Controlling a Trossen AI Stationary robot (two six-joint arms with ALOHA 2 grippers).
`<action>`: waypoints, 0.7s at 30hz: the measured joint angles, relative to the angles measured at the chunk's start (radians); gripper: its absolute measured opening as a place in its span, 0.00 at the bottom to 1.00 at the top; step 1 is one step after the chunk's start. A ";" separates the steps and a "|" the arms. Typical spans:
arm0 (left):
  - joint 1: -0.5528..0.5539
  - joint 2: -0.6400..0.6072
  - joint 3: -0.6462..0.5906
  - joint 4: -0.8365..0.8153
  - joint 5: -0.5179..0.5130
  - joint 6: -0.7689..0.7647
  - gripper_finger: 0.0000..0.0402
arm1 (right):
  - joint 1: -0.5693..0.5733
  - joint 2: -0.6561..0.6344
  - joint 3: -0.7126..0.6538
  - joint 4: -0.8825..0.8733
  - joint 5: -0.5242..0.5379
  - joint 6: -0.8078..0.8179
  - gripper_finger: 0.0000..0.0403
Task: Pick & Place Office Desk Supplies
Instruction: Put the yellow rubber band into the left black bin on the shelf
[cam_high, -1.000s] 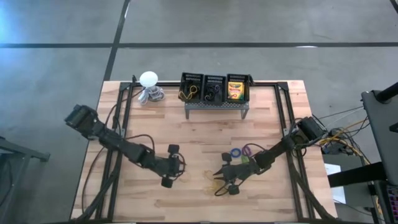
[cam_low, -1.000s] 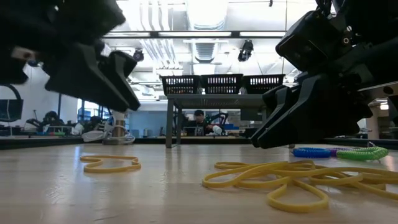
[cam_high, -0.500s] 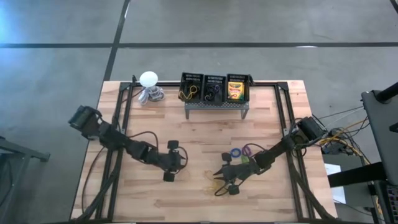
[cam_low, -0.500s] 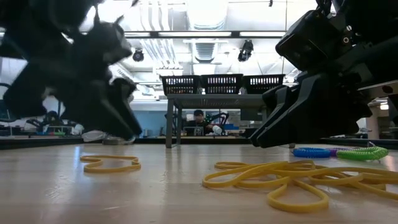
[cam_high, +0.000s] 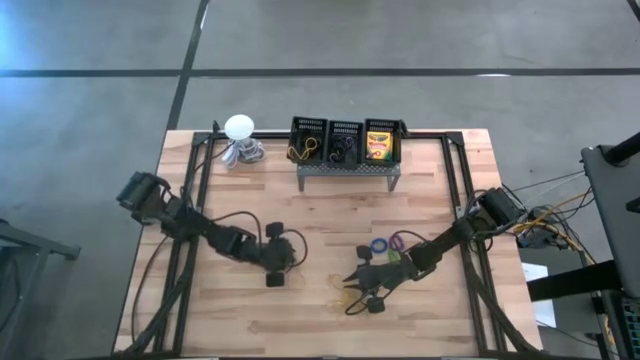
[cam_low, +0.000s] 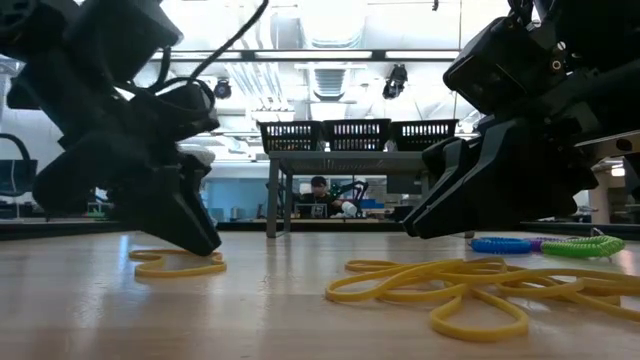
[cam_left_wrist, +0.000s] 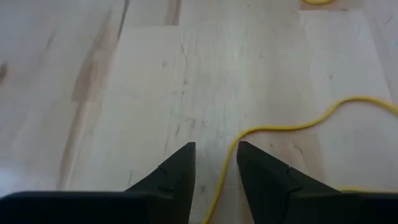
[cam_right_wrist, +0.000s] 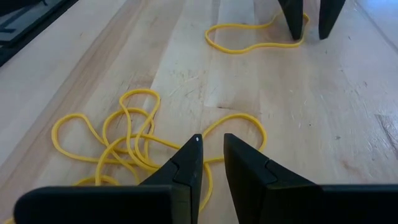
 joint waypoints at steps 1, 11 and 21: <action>0.006 0.005 0.000 0.001 0.013 -0.010 0.32 | 0.000 0.000 0.000 0.000 0.000 0.000 0.15; 0.015 0.025 -0.001 0.012 0.071 0.006 0.06 | 0.000 0.000 0.000 -0.001 0.000 0.000 0.15; 0.001 -0.013 0.045 -0.019 0.034 0.015 0.00 | 0.000 0.000 0.000 -0.002 0.000 0.000 0.15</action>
